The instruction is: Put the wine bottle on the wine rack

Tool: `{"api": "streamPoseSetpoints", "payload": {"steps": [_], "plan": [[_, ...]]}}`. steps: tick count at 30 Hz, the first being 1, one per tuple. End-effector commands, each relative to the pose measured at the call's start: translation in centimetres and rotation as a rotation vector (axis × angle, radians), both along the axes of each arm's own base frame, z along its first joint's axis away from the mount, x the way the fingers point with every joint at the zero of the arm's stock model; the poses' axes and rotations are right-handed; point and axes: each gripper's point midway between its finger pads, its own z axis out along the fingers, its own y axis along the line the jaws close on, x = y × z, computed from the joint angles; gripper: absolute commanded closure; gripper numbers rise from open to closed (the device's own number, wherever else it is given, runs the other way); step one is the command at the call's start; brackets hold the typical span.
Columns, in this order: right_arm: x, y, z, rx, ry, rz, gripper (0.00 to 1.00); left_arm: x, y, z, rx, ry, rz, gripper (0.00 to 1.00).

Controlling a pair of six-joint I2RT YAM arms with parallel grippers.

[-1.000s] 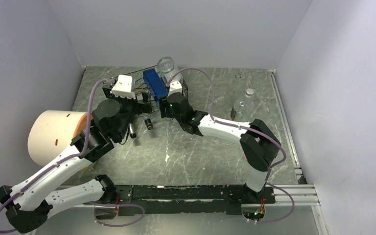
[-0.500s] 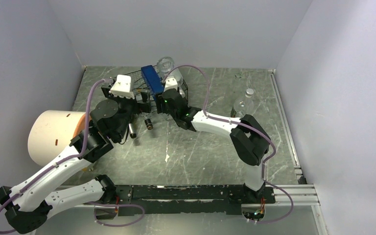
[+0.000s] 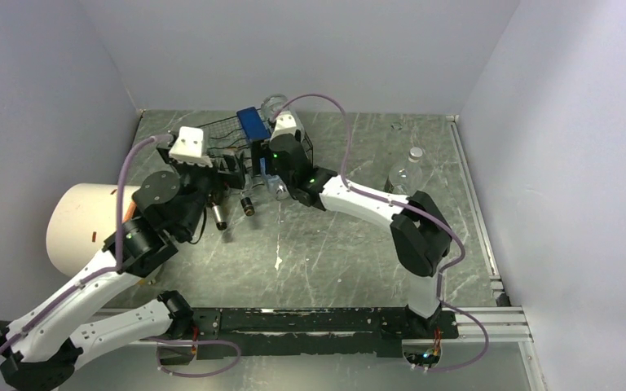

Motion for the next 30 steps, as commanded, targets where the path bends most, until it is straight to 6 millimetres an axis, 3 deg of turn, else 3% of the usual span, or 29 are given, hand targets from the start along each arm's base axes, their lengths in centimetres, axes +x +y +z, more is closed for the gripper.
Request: {"api": "streamPoseSetpoints", "payload": {"steps": [1,6,11,15,23,30], "plan": [[0.3,0.0,8.2,0.169,-0.117,-0.005,0.15,-1.4,0.4,3.1,-0.082,-0.072,-0.057,0.01],[-0.8,-1.8,10.3,0.170,-0.124,-0.003,0.15,-2.1,0.2,3.5,-0.102,-0.074,-0.092,0.00],[-2.5,-6.6,13.1,0.137,-0.154,-0.072,0.15,-2.4,-0.5,3.2,-0.101,-0.062,-0.137,0.00],[-3.8,-12.5,14.2,0.091,-0.166,-0.222,0.15,-2.5,-1.4,2.4,-0.085,-0.043,-0.182,0.00],[-5.1,-26.6,12.4,0.005,-0.069,-0.556,0.16,-2.4,-2.2,1.1,-0.062,-0.015,-0.205,0.00],[-7.5,-32.9,11.6,-0.032,-0.039,-0.763,0.16,-1.9,-3.3,0.5,-0.055,-0.009,-0.229,0.01]]}}
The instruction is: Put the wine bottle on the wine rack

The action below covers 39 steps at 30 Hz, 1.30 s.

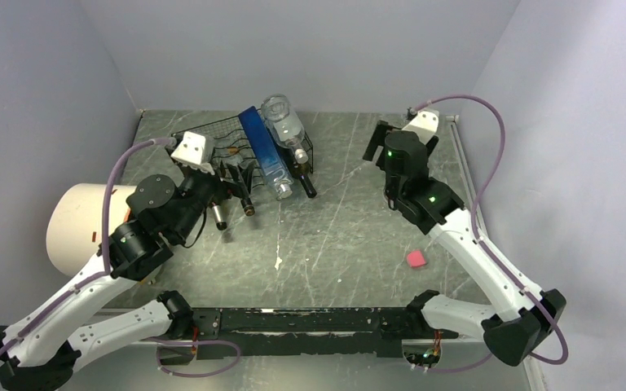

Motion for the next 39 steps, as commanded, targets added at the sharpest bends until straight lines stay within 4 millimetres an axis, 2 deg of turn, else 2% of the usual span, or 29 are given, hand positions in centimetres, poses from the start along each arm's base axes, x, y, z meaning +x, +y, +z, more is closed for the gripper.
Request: {"api": "streamPoseSetpoints", "payload": {"steps": [1,3,7,13,16,19,25,29,35,39], "plan": [[-1.7,-4.7,-1.5,-0.042,0.073,-0.194,0.16,0.3,-1.1,-0.5,-0.004,0.009,-0.031,0.01],[-1.5,-6.0,-1.5,-0.043,0.086,-0.228,0.16,0.4,-1.4,-0.6,-0.002,0.016,-0.038,0.01],[0.1,-6.4,-0.8,-0.048,0.067,-0.199,0.16,0.2,-1.7,-0.7,-0.007,0.020,-0.056,0.01],[4.9,-5.7,-1.1,-0.095,0.104,-0.134,0.15,-0.1,-1.7,-0.8,-0.023,0.015,-0.069,0.01],[7.4,-5.8,-2.1,-0.115,0.139,-0.128,0.16,-0.1,-1.8,-0.8,-0.020,0.018,-0.075,0.01],[8.9,-5.7,-2.8,-0.123,0.158,-0.109,0.17,0.0,-1.9,-1.1,-0.011,0.024,-0.071,0.01],[10.4,-4.8,-4.5,-0.138,0.192,-0.041,0.30,0.6,-2.3,-1.7,0.005,0.030,-0.067,0.01],[11.0,-5.2,-5.5,-0.142,0.209,-0.050,0.39,0.9,-2.5,-1.9,0.013,0.041,-0.060,0.01],[12.0,-6.2,-7.1,-0.134,0.223,-0.056,0.42,1.2,-2.3,-1.9,0.019,0.038,-0.041,0.01],[12.5,-5.1,-7.4,-0.107,0.205,0.015,0.45,1.2,-2.5,-2.0,0.013,0.033,-0.047,0.01]]}}
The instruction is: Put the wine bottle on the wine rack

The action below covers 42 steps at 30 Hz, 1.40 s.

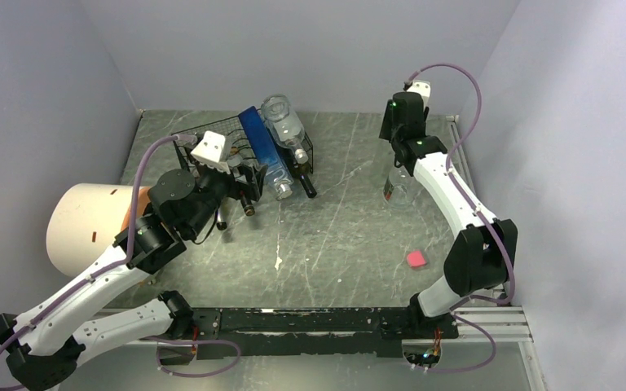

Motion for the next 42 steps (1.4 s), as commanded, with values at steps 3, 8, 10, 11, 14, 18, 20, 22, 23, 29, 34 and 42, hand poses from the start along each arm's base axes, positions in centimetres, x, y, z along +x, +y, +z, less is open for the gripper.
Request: {"api": "streamPoseSetpoints", "payload": {"steps": [3,8,10,11,14,18,20,22,23,29,34,42], "plan": [[1.1,1.6,-0.1,0.035,-0.025,0.103,0.53,0.2,-0.1,0.9,-0.028,-0.032,0.003,0.01],[0.8,1.8,-0.2,0.034,-0.009,0.119,0.73,0.4,-0.3,0.8,-0.029,-0.029,0.005,0.02],[0.5,2.0,0.3,0.053,-0.015,0.130,0.81,0.6,-0.6,0.7,-0.035,-0.028,0.001,0.02],[0.3,2.2,0.6,0.064,-0.022,0.140,0.84,0.6,-0.8,0.7,-0.038,-0.029,-0.005,0.02],[-0.6,2.8,1.9,0.099,-0.036,0.169,0.90,0.8,-1.8,0.3,-0.045,-0.030,-0.035,0.02],[-2.4,4.4,3.0,0.173,-0.043,0.250,0.96,0.9,-4.6,-0.7,-0.051,-0.044,-0.147,0.01],[-3.6,5.0,2.9,0.213,-0.027,0.279,0.99,0.6,-6.7,-1.6,-0.033,-0.043,-0.242,0.01],[-5.0,5.4,2.3,0.260,0.014,0.289,1.00,0.6,-8.9,-3.1,-0.019,-0.026,-0.323,0.01],[-5.7,5.9,2.2,0.284,0.025,0.315,1.00,0.5,-9.8,-3.7,-0.017,-0.017,-0.363,0.01],[-10.1,7.0,2.3,0.382,0.018,0.387,1.00,-0.7,-14.8,-7.8,-0.022,0.046,-0.551,0.02],[-13.3,7.3,2.5,0.447,-0.005,0.421,1.00,-1.6,-17.9,-11.8,0.009,0.140,-0.642,0.04],[-16.3,7.3,4.3,0.556,-0.055,0.410,1.00,-2.8,-21.9,-15.5,0.029,0.192,-0.702,0.06]]}}
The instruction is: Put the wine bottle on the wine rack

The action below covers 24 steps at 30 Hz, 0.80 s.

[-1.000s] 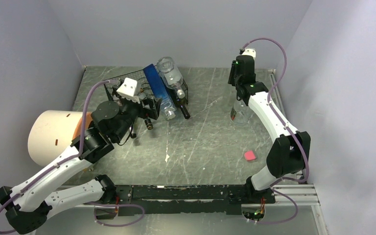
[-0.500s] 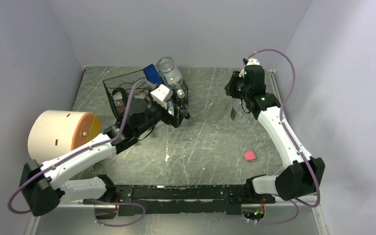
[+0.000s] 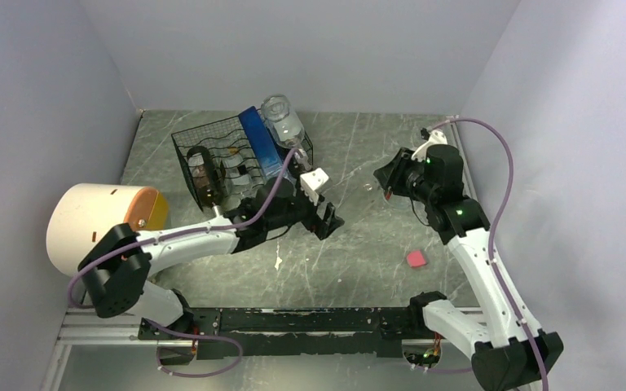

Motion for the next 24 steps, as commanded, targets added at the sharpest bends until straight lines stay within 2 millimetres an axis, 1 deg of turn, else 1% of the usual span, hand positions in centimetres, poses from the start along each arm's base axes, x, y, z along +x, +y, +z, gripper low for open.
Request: {"api": "streamPoseSetpoints", "payload": {"steps": [1,3,7,9,12,15,19,22,24], "plan": [[-0.8,0.7,3.6,0.128,-0.073,-0.007,1.00,-0.9,-3.2,1.4,-0.078,-0.045,-0.061,0.06],[-1.0,0.8,4.1,0.135,-0.080,-0.005,1.00,-0.4,-4.0,0.8,-0.051,-0.069,-0.030,0.06],[-1.6,1.0,5.7,0.160,-0.107,0.010,1.00,1.0,-5.1,0.4,0.002,-0.127,0.009,0.05],[-1.9,1.3,6.4,0.179,-0.121,0.026,1.00,1.7,-5.4,-0.3,0.033,-0.145,0.024,0.06],[-2.5,1.3,7.3,0.194,-0.133,0.032,1.00,2.8,-5.6,-0.8,0.072,-0.164,0.068,0.10],[-2.9,1.2,7.8,0.197,-0.145,0.032,1.00,3.1,-5.6,-1.2,0.094,-0.187,0.078,0.16],[-3.3,1.1,8.0,0.200,-0.145,0.032,1.00,3.1,-5.2,-0.7,0.088,-0.230,0.088,0.23],[-3.5,1.4,8.0,0.217,-0.140,0.042,1.00,3.0,-5.2,0.2,0.065,-0.277,0.093,0.23],[-3.6,1.4,7.9,0.220,-0.133,0.045,1.00,2.9,-5.1,0.6,0.066,-0.324,0.098,0.24]]}}
